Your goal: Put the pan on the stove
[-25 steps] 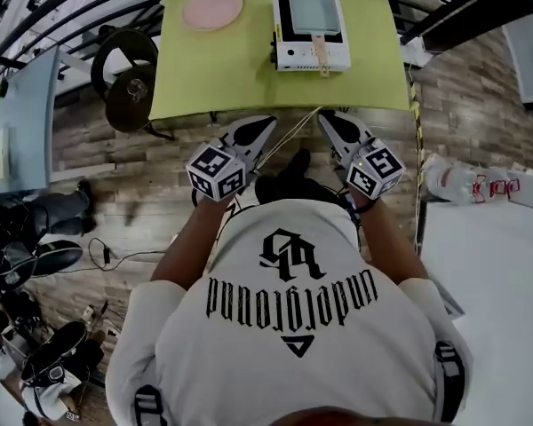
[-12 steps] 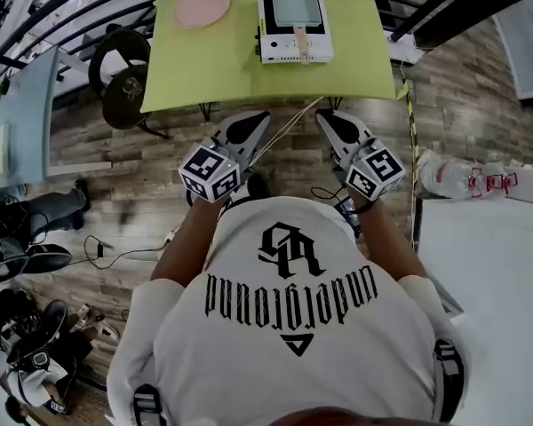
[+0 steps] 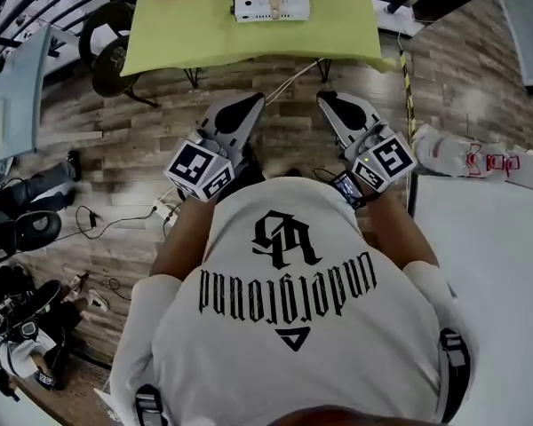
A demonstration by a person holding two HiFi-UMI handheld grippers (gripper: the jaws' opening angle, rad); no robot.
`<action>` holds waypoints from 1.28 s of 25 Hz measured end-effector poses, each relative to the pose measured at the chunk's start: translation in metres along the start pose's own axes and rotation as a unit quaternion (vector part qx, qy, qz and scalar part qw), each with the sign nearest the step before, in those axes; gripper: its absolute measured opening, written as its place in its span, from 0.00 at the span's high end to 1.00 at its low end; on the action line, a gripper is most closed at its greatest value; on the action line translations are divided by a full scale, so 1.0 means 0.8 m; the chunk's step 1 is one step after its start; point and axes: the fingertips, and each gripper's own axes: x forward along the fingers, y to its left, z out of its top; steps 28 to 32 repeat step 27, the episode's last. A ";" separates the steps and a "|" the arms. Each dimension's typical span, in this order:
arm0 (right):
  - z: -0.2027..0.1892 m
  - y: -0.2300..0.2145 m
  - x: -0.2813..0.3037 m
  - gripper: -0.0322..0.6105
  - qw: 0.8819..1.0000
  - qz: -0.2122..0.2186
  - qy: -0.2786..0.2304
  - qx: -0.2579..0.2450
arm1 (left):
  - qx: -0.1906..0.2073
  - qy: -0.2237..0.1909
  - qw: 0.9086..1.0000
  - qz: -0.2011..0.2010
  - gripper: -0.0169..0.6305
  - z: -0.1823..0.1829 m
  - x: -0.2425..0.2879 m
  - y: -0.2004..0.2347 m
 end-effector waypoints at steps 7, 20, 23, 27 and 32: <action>-0.009 0.018 -0.075 0.95 1.000 0.009 -0.011 -0.004 | 0.006 -0.003 1.000 -0.003 0.95 -0.015 -0.003 -0.082; 0.004 0.046 -0.117 0.95 1.000 0.013 -0.022 0.001 | -0.006 -0.004 1.000 -0.004 0.95 -0.025 -0.023 -0.116; 0.014 0.049 -0.108 0.95 1.000 0.014 -0.024 -0.001 | -0.007 -0.003 1.000 -0.007 0.95 -0.021 -0.023 -0.105; 0.027 0.047 -0.087 0.95 1.000 0.016 -0.021 -0.008 | -0.009 -0.004 1.000 -0.009 0.95 -0.010 -0.021 -0.081; 0.027 0.047 -0.087 0.95 1.000 0.016 -0.021 -0.008 | -0.009 -0.004 1.000 -0.009 0.95 -0.010 -0.021 -0.081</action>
